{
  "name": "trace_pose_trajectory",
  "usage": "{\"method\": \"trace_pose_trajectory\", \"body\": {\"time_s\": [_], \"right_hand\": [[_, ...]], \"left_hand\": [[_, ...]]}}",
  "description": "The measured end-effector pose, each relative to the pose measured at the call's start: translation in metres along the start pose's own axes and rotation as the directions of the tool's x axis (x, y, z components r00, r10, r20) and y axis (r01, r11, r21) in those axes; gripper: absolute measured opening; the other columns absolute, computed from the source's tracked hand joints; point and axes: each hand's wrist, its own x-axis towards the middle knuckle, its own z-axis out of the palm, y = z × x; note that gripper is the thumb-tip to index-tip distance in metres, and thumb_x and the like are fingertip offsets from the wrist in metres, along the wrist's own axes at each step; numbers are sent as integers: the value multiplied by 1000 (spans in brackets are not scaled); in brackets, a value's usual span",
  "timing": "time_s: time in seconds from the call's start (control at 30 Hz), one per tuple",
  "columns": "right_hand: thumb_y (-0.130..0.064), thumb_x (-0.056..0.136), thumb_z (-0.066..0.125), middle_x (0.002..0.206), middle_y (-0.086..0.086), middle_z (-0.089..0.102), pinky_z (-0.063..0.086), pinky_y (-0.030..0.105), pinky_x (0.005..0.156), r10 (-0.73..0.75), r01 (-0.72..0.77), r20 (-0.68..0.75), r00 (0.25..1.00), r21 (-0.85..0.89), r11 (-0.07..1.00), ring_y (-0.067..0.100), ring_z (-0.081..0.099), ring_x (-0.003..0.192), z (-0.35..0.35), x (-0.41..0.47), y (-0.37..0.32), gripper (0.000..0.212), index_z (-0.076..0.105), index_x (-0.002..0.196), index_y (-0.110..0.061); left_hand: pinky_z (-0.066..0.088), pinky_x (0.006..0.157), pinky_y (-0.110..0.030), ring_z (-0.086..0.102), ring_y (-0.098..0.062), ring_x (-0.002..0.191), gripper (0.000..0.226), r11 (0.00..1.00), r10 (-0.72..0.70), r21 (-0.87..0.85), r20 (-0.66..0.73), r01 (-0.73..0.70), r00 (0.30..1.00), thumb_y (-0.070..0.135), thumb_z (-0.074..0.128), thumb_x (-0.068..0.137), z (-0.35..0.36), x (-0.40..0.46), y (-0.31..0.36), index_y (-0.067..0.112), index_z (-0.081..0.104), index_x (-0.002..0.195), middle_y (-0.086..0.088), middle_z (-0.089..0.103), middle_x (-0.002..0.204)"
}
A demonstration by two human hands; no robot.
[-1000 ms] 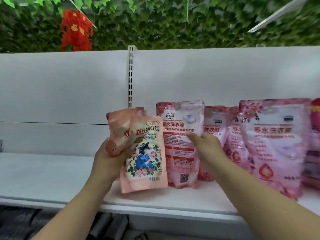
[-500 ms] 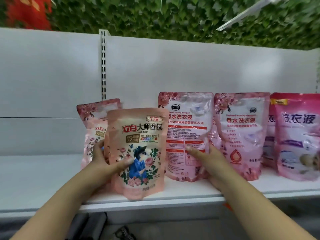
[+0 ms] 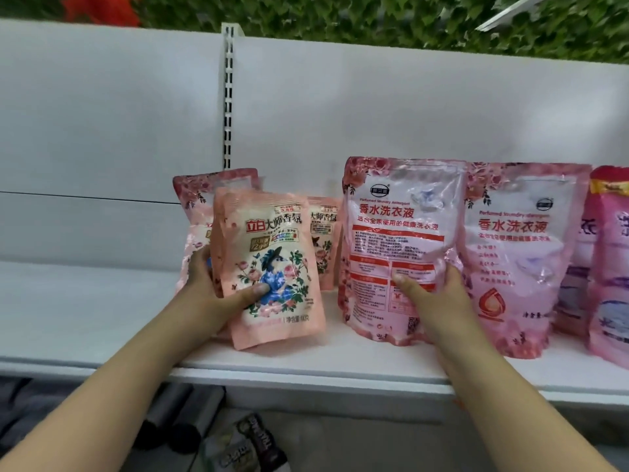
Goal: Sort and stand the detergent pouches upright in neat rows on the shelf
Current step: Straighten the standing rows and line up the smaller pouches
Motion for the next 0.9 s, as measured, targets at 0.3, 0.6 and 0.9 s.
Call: {"method": "trace_pose_trajectory", "body": {"time_s": [0.3, 0.6, 0.9], "right_hand": [[-12, 81, 67, 130, 2, 51, 41, 43, 93, 72, -69, 43, 996, -66, 995, 27, 50, 119, 3, 12, -1, 79, 17, 141, -26], [-22, 85, 62, 130, -2, 53, 39, 45, 99, 94, -73, 46, 994, -340, 938, 26, 52, 118, 2, 1, 1, 67, 24, 140, -25], [-72, 49, 67, 156, -3, 13, 21, 50, 113, -5, 74, 233, 972, -288, 955, 22, 23, 140, 88, -75, -36, 127, -9, 144, -39]], "left_hand": [[47, 92, -35, 58, -8, 105, 122, 996, 72, 44, 184, -81, 980, 71, 77, 33, 0, -6, 6, 33, 25, 136, 12, 54, 121], [36, 105, -47, 45, -21, 121, 124, 987, 65, 129, 199, -92, 978, 73, 60, 37, 4, 1, -1, 33, 7, 141, 8, 41, 129], [41, 99, -45, 29, -26, 135, 119, 984, 107, 142, 41, -111, 993, 80, 41, 47, -48, 18, 18, 22, 14, 147, -5, 24, 151]]}}
